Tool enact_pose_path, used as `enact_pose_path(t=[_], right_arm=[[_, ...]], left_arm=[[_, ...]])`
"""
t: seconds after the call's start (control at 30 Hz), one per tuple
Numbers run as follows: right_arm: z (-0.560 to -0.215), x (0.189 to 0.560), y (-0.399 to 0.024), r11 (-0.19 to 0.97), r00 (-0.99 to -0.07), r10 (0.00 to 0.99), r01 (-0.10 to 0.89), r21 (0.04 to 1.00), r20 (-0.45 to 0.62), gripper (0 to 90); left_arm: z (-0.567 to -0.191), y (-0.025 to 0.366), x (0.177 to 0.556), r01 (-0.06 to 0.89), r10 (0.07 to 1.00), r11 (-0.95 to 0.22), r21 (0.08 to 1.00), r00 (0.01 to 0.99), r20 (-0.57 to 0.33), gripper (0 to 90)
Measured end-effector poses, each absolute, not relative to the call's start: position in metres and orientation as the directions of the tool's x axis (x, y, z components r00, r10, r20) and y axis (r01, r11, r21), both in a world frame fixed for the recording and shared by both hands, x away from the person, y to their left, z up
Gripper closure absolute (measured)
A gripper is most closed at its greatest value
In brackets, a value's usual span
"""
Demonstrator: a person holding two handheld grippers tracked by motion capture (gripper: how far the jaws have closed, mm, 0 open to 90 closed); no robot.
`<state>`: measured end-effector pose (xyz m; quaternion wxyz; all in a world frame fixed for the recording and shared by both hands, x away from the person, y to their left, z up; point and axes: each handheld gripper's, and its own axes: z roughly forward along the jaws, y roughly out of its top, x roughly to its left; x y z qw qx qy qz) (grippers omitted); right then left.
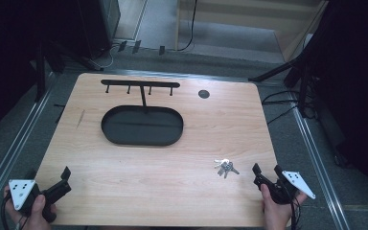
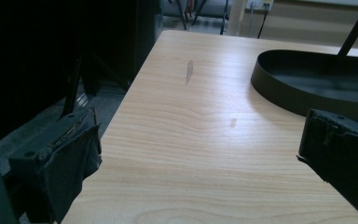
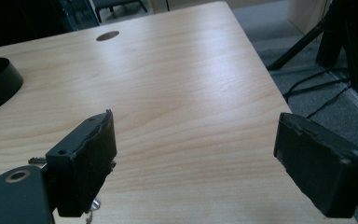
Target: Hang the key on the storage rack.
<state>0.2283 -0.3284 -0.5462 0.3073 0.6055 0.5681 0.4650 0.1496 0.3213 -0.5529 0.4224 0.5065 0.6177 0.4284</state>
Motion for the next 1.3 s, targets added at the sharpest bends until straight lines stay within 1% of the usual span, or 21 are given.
enact_pose_path(t=[0.03,0.17,0.27,0.33,0.4,0.57,0.63,0.67,0.73,0.77,0.8,0.87,0.9,0.93,1.0,1.03,1.07,1.1,1.2,1.23,1.3], right_arm=[[-0.547,0.231,-0.329,-0.161,-0.075,0.974,0.442,0.882,0.216,13.0],[-0.546,0.235,-0.323,-0.119,-0.077,0.98,0.511,0.851,0.183,13.2],[-0.539,0.248,-0.307,-0.057,-0.127,0.976,0.639,0.767,0.178,13.1],[-0.536,0.252,-0.301,-0.026,-0.148,0.975,0.666,0.745,0.167,13.1],[-0.523,0.264,-0.278,0.058,-0.172,0.979,0.751,0.658,0.11,13.0],[-0.501,0.289,-0.248,0.075,-0.161,0.978,0.865,0.497,0.131,12.4],[-0.5,0.293,-0.244,0.088,-0.162,0.98,0.873,0.48,0.116,12.4],[-0.498,0.304,-0.234,0.094,-0.144,0.985,0.911,0.402,0.094,11.0],[-0.497,0.307,-0.231,0.091,-0.137,0.986,0.921,0.378,0.098,9.6],[-0.496,0.318,-0.225,0.062,-0.095,0.991,0.952,0.301,0.097,4.9],[-0.495,0.322,-0.222,0.025,-0.055,0.993,0.963,0.268,0.105,0.8],[-0.494,0.325,-0.221,0.002,-0.031,0.993,0.969,0.249,0.113,0.0],[-0.492,0.333,-0.218,-0.076,0.05,0.99,0.977,0.199,0.131,0.0],[-0.492,0.333,-0.218,-0.076,0.05,0.99,0.977,0.199,0.131,0.0],[-0.497,0.34,-0.216,-0.118,0.107,0.991,0.982,0.15,0.078,0.0],[-0.501,0.342,-0.216,-0.142,0.135,0.989,0.98,0.138,0.056,0.0],[-0.501,0.342,-0.216,-0.142,0.135,0.989,0.98,0.138,0.056,0.0],[-0.505,0.345,-0.215,-0.177,0.174,0.984,0.975,0.13,0.034,0.0],[-0.507,0.348,-0.213,-0.237,0.231,0.971,0.962,0.132,0.064,0.0],[-0.507,0.348,-0.213,-0.237,0.231,0.971,0.962,0.132,0.064,0.0],[-0.51,0.351,-0.208,-0.292,0.286,0.956,0.948,0.126,0.063,0.0]], left_arm=[[-0.553,0.32,0.152,0.271,0.988,0.112,0.956,-0.137,-0.077,0.0],[-0.552,0.316,0.157,0.282,0.989,0.085,0.955,-0.144,-0.046,0.0],[-0.552,0.313,0.163,0.322,0.991,0.054,0.945,-0.13,-0.013,0.0],[-0.552,0.312,0.165,0.333,0.991,0.06,0.941,-0.13,-0.017,0.0],[-0.552,0.312,0.167,0.333,0.992,0.072,0.94,-0.119,-0.034,0.0],[-0.551,0.31,0.171,0.346,0.992,0.069,0.936,-0.119,-0.029,0.0],[-0.551,0.31,0.172,0.351,0.992,0.069,0.934,-0.121,-0.027,0.0],[-0.551,0.31,0.173,0.354,0.992,0.073,0.933,-0.126,-0.03,0.0],[-0.551,0.31,0.173,0.351,0.991,0.074,0.933,-0.127,-0.031,0.0],[-0.551,0.31,0.173,0.351,0.992,0.074,0.933,-0.125,-0.032,0.0],[-0.551,0.31,0.173,0.351,0.992,0.076,0.933,-0.125,-0.034,0.0],[-0.551,0.311,0.173,0.35,0.992,0.076,0.934,-0.125,-0.034,0.0],[-0.551,0.311,0.173,0.349,0.992,0.076,0.934,-0.124,-0.034,0.0],[-0.551,0.311,0.173,0.349,0.992,0.076,0.934,-0.124,-0.034,0.0],[-0.551,0.311,0.173,0.348,0.992,0.077,0.934,-0.122,-0.036,0.0],[-0.551,0.311,0.173,0.348,0.992,0.075,0.935,-0.121,-0.035,0.0],[-0.551,0.311,0.173,0.348,0.992,0.075,0.935,-0.121,-0.035,0.0],[-0.551,0.31,0.173,0.348,0.992,0.072,0.935,-0.123,-0.031,0.0],[-0.551,0.309,0.174,0.347,0.992,0.068,0.936,-0.122,-0.027,0.0],[-0.551,0.309,0.174,0.348,0.992,0.07,0.935,-0.122,-0.029,0.0],[-0.551,0.308,0.175,0.349,0.992,0.066,0.935,-0.123,-0.024,0.0]])
